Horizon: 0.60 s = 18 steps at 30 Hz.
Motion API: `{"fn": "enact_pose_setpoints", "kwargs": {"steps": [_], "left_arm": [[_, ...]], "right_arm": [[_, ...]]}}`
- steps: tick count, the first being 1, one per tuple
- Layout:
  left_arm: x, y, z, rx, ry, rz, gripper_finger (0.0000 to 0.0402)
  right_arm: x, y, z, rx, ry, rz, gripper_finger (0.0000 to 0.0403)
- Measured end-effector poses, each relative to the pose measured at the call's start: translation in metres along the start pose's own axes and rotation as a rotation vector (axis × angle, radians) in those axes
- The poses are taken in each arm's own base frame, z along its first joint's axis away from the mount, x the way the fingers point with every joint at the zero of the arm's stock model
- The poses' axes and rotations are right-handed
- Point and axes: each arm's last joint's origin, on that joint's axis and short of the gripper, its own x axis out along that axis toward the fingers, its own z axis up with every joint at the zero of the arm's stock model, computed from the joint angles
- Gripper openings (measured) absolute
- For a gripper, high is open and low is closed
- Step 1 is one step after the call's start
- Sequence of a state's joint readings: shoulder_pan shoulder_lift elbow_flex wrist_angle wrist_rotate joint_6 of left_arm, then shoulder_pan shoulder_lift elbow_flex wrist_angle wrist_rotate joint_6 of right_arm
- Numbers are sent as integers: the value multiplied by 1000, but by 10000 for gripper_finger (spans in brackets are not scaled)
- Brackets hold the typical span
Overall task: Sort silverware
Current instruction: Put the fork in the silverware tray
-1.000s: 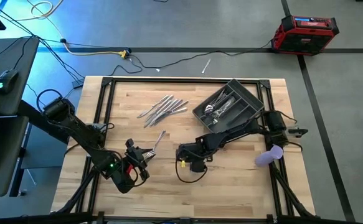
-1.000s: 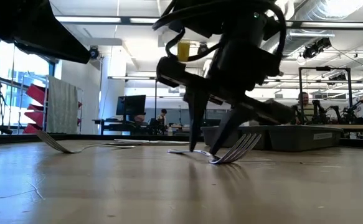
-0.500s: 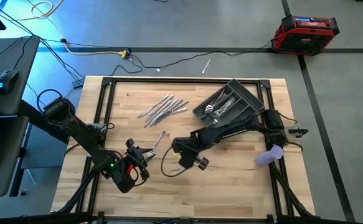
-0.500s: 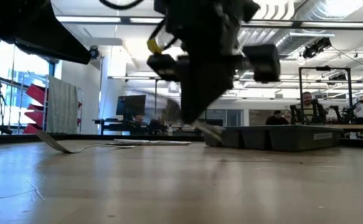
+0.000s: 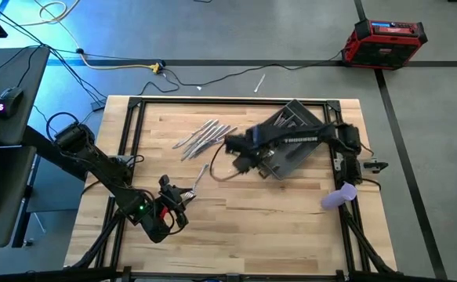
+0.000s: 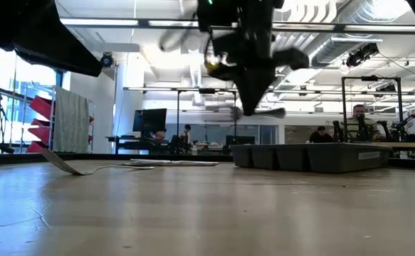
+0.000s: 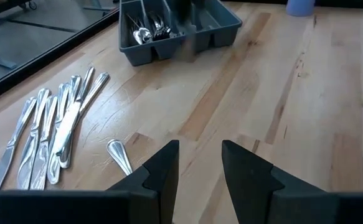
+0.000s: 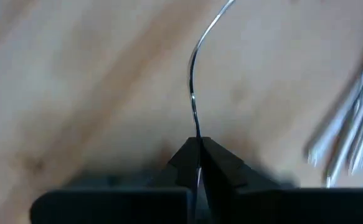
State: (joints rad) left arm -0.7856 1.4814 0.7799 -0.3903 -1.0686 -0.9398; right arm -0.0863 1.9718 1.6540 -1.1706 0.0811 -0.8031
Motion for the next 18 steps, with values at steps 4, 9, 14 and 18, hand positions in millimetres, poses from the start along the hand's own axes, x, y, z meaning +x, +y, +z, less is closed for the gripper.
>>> {"fn": "enact_pose_setpoints", "kwargs": {"steps": [4,9,14,18], "left_arm": [[0,0,0,2,10,-7,104],[0,0,0,2,11,-7,103],[0,0,0,2,5,-3,103],[0,0,0,2,-10,9,103]], "right_arm": [[11,3,-39,28,144,-66,0],[22,13,-83,84,167,-215,0],[30,32,-122,87,146,-349,0],[42,47,-145,49,127,-402,0]]}}
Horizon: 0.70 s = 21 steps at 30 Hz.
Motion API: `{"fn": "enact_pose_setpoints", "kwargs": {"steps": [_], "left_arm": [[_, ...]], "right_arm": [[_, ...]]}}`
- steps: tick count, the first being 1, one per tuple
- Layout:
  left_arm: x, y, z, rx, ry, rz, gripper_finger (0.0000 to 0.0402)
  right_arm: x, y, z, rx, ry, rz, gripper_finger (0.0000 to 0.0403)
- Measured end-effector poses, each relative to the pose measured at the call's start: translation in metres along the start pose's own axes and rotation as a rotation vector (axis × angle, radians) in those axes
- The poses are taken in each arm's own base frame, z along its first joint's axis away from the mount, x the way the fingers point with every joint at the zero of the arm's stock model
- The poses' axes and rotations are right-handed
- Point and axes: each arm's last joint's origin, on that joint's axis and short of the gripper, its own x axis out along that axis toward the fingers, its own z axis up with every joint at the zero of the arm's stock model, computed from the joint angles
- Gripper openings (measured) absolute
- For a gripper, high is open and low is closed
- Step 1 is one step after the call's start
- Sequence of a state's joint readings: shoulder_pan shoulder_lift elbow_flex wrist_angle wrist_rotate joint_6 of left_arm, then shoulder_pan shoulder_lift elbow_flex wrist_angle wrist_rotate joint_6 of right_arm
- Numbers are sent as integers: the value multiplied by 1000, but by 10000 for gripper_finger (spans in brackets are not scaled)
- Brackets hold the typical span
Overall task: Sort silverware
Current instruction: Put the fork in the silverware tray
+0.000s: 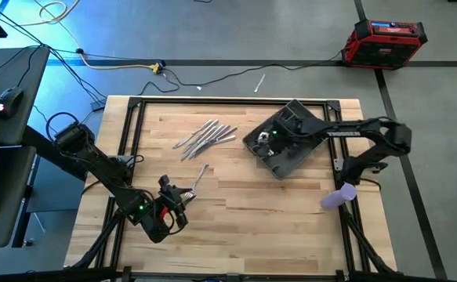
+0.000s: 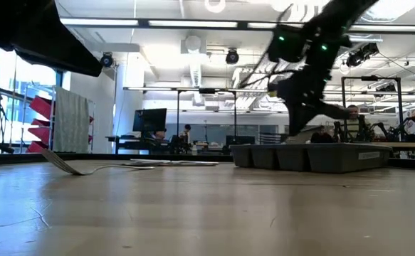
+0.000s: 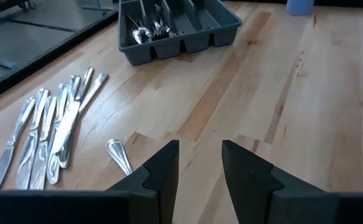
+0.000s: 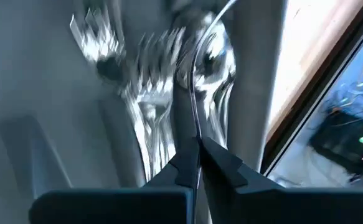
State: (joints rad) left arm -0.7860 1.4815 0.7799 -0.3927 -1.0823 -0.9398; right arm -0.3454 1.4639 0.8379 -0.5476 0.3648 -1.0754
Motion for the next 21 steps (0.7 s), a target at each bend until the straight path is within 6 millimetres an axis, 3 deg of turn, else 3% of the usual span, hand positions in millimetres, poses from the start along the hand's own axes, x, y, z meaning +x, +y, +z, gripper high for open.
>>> {"fn": "enact_pose_setpoints", "kwargs": {"steps": [5,9,21], "left_arm": [[0,0,0,0,-10,8,104],[0,0,1,1,-21,16,104],[1,1,1,-1,-14,18,104]], "right_arm": [[13,15,-19,-33,45,-12,0],[16,16,-25,-35,112,-29,6],[-20,-16,-21,22,77,-133,128]]}}
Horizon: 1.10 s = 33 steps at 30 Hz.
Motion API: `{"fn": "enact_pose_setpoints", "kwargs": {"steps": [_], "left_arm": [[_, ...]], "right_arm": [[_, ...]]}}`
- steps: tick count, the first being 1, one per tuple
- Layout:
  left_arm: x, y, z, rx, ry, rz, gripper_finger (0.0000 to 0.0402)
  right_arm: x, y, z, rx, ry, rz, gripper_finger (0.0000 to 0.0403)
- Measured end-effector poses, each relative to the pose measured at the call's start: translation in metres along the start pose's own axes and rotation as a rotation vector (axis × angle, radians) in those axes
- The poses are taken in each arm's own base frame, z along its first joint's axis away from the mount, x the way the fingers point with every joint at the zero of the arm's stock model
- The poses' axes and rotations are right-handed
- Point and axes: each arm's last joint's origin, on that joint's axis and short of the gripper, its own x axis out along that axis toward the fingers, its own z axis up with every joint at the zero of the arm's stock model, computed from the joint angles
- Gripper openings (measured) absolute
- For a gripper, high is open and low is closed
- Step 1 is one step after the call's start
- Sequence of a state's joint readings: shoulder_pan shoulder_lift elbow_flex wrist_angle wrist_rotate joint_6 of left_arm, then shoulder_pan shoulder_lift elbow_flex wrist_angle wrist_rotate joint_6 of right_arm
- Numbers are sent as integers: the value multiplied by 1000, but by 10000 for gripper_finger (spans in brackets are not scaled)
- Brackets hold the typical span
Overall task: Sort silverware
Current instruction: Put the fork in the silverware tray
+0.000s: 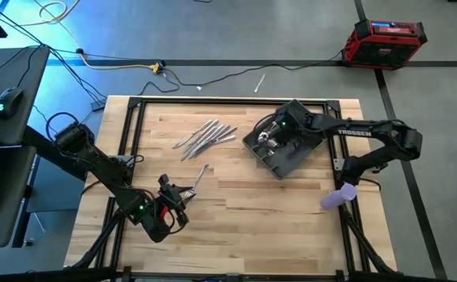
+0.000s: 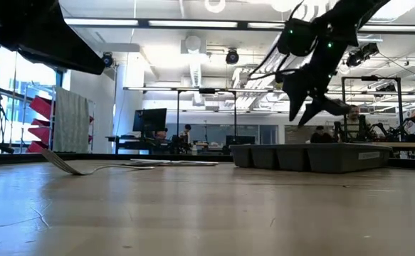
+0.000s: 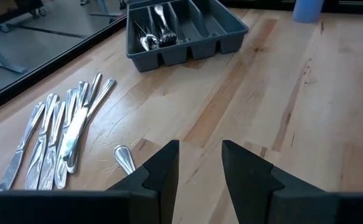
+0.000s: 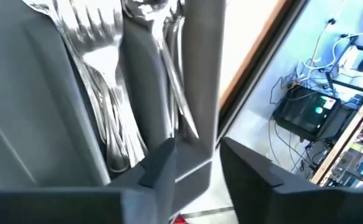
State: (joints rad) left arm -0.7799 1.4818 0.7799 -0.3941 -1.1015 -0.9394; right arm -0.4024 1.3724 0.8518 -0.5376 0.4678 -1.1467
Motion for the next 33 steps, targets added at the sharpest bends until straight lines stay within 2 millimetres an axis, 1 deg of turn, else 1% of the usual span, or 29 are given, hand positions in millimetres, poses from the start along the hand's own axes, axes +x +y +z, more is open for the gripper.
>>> {"fn": "enact_pose_setpoints", "kwargs": {"steps": [2,5,9,12,15,18,20,22,24,28,30,33], "left_arm": [[0,0,0,0,0,0,104],[0,0,0,0,0,0,103],[0,0,0,1,-6,5,104],[0,0,0,1,-14,11,103],[-3,4,5,5,-13,13,104],[-10,7,19,-7,-21,11,103],[-14,10,28,-7,-27,15,104],[-18,13,36,-5,-27,13,103],[-21,17,40,13,-26,9,104],[-22,20,40,72,13,-9,103],[-23,20,39,74,34,-20,103],[-23,20,38,77,50,-25,104]], "right_arm": [[-6,-1,8,25,-38,-12,142],[-19,2,34,79,-206,5,153],[-36,12,80,251,-559,94,156],[-37,23,117,333,-746,158,156],[-29,35,155,356,-876,198,156],[-18,39,196,337,-917,250,156],[-7,36,223,318,-914,286,156],[2,27,248,298,-913,328,156],[11,18,269,259,-904,379,156],[31,-1,296,170,-884,471,156],[41,-12,305,156,-886,485,156],[58,-24,316,159,-862,487,156]]}}
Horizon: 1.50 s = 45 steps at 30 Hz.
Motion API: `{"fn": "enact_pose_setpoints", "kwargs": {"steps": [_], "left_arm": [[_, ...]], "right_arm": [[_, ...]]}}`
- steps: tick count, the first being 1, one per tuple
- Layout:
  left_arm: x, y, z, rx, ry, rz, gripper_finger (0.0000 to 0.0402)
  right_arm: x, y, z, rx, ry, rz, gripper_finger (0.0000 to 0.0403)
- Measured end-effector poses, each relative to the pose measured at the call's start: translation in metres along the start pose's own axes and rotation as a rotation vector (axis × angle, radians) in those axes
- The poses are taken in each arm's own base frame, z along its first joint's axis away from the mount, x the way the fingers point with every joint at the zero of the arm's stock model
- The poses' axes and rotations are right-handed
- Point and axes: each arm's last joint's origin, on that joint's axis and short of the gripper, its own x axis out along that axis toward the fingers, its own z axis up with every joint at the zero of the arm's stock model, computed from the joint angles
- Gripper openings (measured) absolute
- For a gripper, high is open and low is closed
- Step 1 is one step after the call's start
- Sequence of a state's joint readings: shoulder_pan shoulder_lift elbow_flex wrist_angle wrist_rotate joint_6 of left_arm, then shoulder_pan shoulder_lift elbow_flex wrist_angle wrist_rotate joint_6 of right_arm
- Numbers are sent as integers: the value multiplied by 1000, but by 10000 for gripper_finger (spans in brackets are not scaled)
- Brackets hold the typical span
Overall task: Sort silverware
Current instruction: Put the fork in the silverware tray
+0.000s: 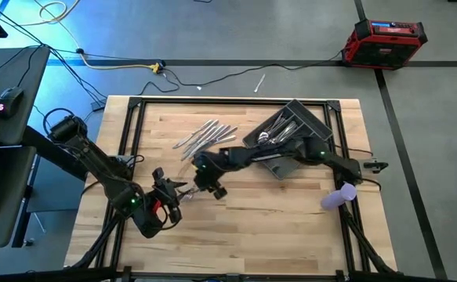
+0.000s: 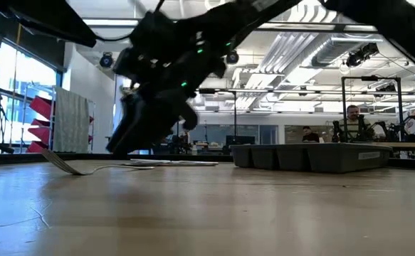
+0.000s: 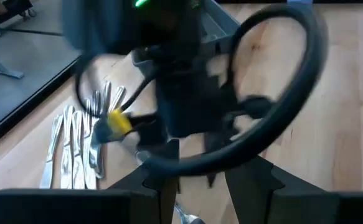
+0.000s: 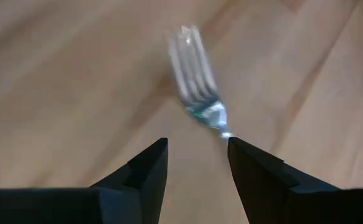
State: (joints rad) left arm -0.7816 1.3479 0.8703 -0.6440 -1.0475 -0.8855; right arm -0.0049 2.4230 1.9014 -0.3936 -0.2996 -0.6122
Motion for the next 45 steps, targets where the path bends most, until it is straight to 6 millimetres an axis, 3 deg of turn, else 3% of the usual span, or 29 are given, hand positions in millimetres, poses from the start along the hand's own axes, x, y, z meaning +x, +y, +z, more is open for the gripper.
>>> {"fn": "enact_pose_setpoints", "kwargs": {"steps": [7,11,15,21,29,34,37,42,45], "left_arm": [[-4,-2,-2,7,-7,-16,103],[-5,-2,-2,7,-8,-20,103],[-5,-3,-3,5,-8,-22,103],[-8,-5,-7,0,7,-45,103],[-18,-8,-9,-11,-69,-38,103],[-22,-9,-11,-20,-94,-37,103],[-20,-12,-14,-11,-93,-30,103],[-15,-17,-19,6,-103,-2,103],[-11,-16,-18,-8,-109,16,103]], "right_arm": [[24,-21,-11,-20,35,27,153],[25,-18,-14,11,84,64,104],[20,-13,-14,79,129,92,16],[-5,6,-6,153,261,190,4],[-74,39,23,81,418,276,2],[-133,45,20,72,464,164,1],[-175,43,-4,108,511,84,0],[-232,49,-74,143,604,39,0],[-253,51,-117,149,649,-34,0]]}}
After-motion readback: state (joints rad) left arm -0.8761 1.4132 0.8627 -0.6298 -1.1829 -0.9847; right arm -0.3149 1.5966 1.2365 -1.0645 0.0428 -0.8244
